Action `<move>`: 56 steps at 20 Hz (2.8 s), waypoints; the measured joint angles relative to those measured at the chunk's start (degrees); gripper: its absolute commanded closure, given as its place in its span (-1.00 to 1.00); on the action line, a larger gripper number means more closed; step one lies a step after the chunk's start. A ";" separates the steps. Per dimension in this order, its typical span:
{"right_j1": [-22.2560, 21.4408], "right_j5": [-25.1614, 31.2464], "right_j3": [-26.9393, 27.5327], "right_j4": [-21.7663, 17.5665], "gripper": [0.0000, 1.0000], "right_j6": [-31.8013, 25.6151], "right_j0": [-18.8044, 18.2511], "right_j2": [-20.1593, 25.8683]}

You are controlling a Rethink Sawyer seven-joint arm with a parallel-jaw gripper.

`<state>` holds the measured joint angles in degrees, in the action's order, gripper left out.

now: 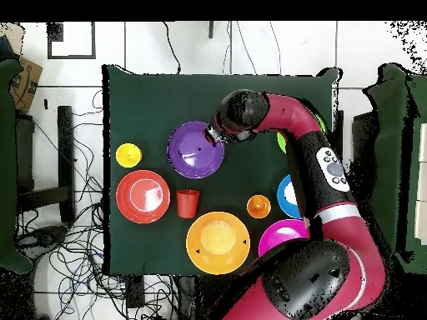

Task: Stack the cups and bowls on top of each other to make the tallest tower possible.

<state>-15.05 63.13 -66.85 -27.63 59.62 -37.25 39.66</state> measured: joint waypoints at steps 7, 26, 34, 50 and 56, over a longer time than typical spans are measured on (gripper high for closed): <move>0.09 0.27 0.31 0.00 1.00 -0.01 0.00 0.02; 1.20 2.77 2.26 -0.31 -1.00 -1.00 0.02 0.04; 2.47 2.79 2.91 -3.85 -1.00 -1.58 0.02 0.04; 2.40 2.77 2.96 -6.15 -1.00 -1.58 -0.46 0.05; 1.85 2.77 2.40 -6.24 -1.00 -1.58 -1.16 0.07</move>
<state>-13.20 65.91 -64.45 -33.87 58.04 -38.42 39.73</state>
